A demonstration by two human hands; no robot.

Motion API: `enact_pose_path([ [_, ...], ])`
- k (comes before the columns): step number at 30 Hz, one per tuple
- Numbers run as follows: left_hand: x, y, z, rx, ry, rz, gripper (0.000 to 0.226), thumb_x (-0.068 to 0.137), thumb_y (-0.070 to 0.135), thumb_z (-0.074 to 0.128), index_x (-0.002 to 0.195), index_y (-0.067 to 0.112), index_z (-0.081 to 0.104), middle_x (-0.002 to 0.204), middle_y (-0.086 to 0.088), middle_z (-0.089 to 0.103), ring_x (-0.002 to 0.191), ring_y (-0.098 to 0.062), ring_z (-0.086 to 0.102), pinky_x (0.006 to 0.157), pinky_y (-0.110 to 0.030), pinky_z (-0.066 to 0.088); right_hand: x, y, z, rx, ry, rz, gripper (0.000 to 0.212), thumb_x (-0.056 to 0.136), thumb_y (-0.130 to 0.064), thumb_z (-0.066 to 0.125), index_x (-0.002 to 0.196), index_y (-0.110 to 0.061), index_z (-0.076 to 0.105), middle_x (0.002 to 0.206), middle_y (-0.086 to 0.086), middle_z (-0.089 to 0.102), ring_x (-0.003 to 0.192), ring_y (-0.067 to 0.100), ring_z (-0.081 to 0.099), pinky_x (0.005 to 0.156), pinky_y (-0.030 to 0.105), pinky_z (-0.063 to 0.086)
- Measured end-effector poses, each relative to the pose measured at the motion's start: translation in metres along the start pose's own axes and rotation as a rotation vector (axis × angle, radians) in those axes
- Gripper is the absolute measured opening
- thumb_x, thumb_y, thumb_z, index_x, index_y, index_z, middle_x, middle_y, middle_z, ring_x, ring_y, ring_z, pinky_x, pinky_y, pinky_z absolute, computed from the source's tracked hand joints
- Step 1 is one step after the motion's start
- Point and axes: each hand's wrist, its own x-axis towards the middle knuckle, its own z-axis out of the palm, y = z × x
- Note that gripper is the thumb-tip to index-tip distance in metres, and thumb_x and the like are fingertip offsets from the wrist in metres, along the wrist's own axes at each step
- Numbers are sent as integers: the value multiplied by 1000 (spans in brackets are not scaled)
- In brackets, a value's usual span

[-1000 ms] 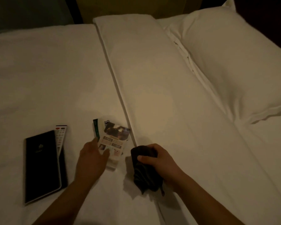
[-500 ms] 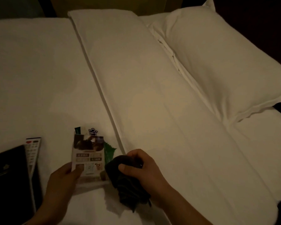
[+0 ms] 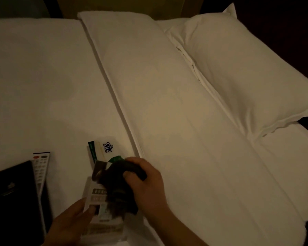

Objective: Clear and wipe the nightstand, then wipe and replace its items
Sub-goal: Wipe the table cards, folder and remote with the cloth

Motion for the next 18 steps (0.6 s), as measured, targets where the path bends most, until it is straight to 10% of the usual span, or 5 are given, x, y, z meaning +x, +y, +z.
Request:
enact_pose_path([
  [5,-9,-8,2,-100,-55,78,21,97,-1,55,113,4,68,88,-7,76,68,12,64,64,1,41,-10,1,13,-285,-72,-153,36,84,-38,63,117,-46,52,118,-18,51,104,-8,52,87,9,46],
  [10,-27,5,8,-134,20,156,28,93,-3,60,90,22,71,78,15,66,61,8,60,56,2,42,2,6,11,-491,-5,-139,59,70,-72,61,121,-50,44,114,-27,35,98,-2,51,83,18,50],
  [18,-29,8,12,-187,85,235,22,95,0,58,109,11,70,109,-6,65,66,26,57,71,11,35,-4,15,-12,-451,113,-132,47,76,-53,64,121,-44,53,107,-20,59,96,-4,56,85,13,47],
])
